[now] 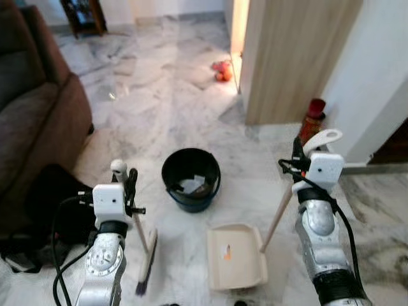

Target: Sweep floor

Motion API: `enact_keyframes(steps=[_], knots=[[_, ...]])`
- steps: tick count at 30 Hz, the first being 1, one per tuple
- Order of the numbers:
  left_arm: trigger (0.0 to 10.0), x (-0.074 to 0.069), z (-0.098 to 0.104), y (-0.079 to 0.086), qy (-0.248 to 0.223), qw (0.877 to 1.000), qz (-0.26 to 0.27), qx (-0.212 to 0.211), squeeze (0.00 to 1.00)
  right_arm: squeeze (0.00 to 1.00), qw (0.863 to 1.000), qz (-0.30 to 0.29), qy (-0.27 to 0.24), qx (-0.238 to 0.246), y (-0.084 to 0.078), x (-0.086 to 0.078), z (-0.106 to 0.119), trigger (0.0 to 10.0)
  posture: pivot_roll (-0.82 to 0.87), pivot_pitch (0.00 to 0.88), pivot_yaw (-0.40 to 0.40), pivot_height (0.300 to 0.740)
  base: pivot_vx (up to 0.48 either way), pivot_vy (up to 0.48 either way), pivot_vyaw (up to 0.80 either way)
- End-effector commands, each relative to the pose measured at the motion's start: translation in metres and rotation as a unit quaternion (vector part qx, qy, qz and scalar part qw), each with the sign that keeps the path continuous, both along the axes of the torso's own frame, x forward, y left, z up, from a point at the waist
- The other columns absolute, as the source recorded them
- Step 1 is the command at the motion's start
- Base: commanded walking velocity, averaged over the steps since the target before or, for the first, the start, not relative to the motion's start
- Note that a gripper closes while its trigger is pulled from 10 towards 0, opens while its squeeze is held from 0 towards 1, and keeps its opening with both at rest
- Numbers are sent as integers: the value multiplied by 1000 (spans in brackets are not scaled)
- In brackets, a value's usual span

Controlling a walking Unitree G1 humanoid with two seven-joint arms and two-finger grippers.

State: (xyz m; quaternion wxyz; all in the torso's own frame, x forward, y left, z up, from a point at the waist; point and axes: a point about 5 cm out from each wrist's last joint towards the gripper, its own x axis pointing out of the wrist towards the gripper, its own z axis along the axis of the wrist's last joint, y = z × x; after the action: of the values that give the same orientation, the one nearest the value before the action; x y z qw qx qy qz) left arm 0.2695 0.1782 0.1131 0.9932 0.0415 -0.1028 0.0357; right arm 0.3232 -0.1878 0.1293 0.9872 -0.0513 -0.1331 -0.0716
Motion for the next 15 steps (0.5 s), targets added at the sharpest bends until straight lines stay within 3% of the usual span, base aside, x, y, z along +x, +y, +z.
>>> enact_keyframes(steps=[1, 15], knots=[[10000, 3, 7, -3, -19, 1000, -8, 6, 0, 0, 1000, 6, -17, 0, 3, 2, 9, 10000, 43, 118, 52, 740, 0, 0, -800], [10000, 4, 9, -1, -23, 1000, -10, 9, 0, 0, 1000, 7, -12, 1, 5, 3, 7, 10000, 59, 100, 58, 740, 0, 0, -800]])
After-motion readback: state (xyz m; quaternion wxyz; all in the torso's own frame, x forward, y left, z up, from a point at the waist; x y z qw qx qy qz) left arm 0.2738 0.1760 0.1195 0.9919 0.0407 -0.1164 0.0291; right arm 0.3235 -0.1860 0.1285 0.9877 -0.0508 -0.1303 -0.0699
